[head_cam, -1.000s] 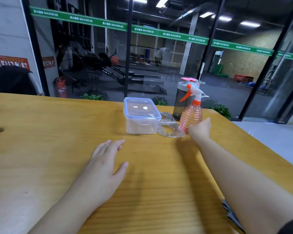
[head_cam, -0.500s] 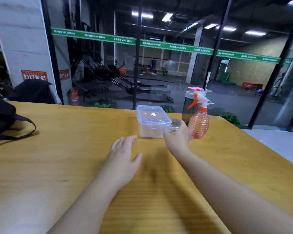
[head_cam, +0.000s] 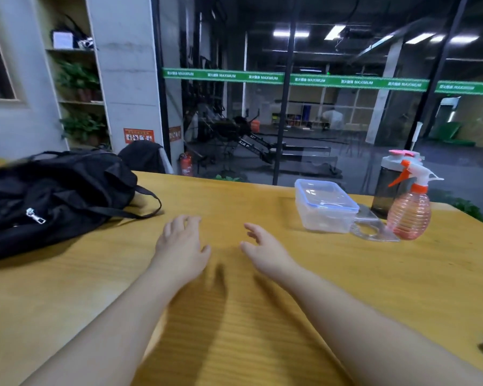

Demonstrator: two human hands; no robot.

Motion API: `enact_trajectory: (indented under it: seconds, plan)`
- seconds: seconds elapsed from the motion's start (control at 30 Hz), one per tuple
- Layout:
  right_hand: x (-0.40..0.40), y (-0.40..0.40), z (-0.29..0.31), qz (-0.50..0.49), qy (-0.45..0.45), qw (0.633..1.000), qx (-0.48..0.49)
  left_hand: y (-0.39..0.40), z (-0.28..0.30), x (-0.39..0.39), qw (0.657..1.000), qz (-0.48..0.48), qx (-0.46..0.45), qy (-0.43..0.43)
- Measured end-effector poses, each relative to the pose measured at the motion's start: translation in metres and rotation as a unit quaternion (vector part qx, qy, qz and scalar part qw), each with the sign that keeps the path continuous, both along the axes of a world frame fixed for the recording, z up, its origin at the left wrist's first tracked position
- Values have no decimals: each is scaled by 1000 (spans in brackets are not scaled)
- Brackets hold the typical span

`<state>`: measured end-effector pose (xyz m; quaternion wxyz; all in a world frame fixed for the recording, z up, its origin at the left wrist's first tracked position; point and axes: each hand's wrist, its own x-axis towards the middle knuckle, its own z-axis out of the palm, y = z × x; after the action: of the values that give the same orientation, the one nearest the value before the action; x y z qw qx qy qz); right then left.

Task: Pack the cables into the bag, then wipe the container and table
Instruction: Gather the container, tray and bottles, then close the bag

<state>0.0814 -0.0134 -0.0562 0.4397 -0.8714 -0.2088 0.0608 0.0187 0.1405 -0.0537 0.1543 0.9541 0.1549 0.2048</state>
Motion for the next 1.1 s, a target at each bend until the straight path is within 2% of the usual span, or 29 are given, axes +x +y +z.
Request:
enact_trajectory:
  seconds: [0.13,0.27,0.47,0.67,0.83,1.0,1.1]
  plan:
    - [-4,37,2,69,21,994,-84,50,-7,-11,998,47,36,29]
    - [2,73,-1,88,15,978,-191,92,-9,-16,994,83,64,19]
    - [20,108,1,94,-25,934,-343,153,-1,-16,985,138,88,49]
    - [31,130,16,130,-37,875,-465,209,10,-8,985,151,77,21]
    - [47,138,34,113,-40,866,-485,241,21,14,983,168,68,13]
    - [50,138,35,119,-78,860,-490,254,31,47,973,194,102,76]
    - [49,133,39,143,-91,858,-485,256,36,65,971,206,104,59]
